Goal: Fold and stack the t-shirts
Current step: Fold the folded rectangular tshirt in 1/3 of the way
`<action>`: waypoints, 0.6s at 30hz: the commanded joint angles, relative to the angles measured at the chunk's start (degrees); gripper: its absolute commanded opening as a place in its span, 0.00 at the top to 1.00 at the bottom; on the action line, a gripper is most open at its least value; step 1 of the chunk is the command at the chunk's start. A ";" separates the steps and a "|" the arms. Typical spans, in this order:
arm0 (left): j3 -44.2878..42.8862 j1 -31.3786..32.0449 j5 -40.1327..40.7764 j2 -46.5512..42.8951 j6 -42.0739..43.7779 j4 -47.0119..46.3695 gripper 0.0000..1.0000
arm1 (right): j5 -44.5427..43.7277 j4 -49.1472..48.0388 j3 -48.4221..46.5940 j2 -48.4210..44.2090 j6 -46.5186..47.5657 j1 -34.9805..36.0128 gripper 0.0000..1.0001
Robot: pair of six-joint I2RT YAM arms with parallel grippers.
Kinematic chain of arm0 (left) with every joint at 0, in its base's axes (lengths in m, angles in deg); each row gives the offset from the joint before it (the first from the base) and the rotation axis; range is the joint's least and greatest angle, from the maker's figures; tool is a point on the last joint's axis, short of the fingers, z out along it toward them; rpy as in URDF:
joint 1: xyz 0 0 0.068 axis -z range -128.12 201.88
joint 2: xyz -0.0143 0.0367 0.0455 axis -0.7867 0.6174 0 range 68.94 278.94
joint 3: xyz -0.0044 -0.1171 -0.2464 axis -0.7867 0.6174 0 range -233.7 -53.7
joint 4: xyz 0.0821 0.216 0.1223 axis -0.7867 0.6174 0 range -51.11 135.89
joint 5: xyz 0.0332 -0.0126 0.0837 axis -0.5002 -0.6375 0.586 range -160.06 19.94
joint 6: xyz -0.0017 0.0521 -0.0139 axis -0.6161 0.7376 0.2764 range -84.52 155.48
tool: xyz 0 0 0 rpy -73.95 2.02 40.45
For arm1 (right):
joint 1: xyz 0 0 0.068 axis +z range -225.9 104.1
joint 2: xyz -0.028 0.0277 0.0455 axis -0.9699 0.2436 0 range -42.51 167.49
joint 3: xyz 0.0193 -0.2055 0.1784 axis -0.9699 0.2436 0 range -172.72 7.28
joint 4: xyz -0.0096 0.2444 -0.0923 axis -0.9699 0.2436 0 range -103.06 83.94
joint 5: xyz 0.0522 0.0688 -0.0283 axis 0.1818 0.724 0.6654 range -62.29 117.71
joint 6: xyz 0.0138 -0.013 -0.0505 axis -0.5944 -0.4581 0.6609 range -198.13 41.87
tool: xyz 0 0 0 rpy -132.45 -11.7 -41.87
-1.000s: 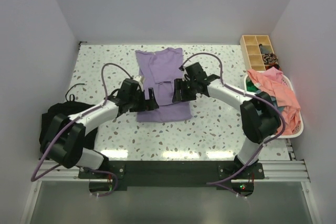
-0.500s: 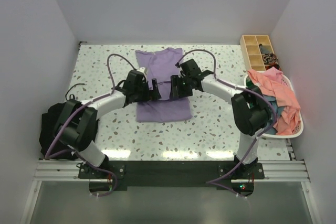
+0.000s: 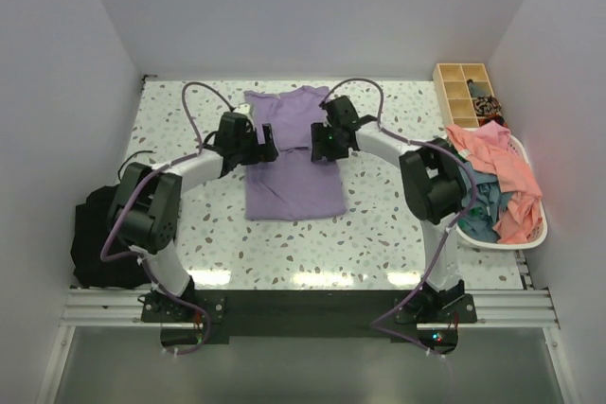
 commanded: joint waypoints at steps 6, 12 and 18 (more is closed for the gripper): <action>0.20 -0.70 7.53 -7.90 3.10 4.47 0.00 | -6.91 -0.45 -0.56 -7.24 2.78 -3.31 0.41; 7.76 -0.70 3.59 -17.13 0.82 5.63 0.00 | -3.77 2.63 3.48 -12.44 3.57 -3.31 0.40; 14.88 -0.70 -13.34 -21.45 -1.73 1.59 0.00 | 9.06 0.00 6.92 -13.50 1.29 -3.05 0.40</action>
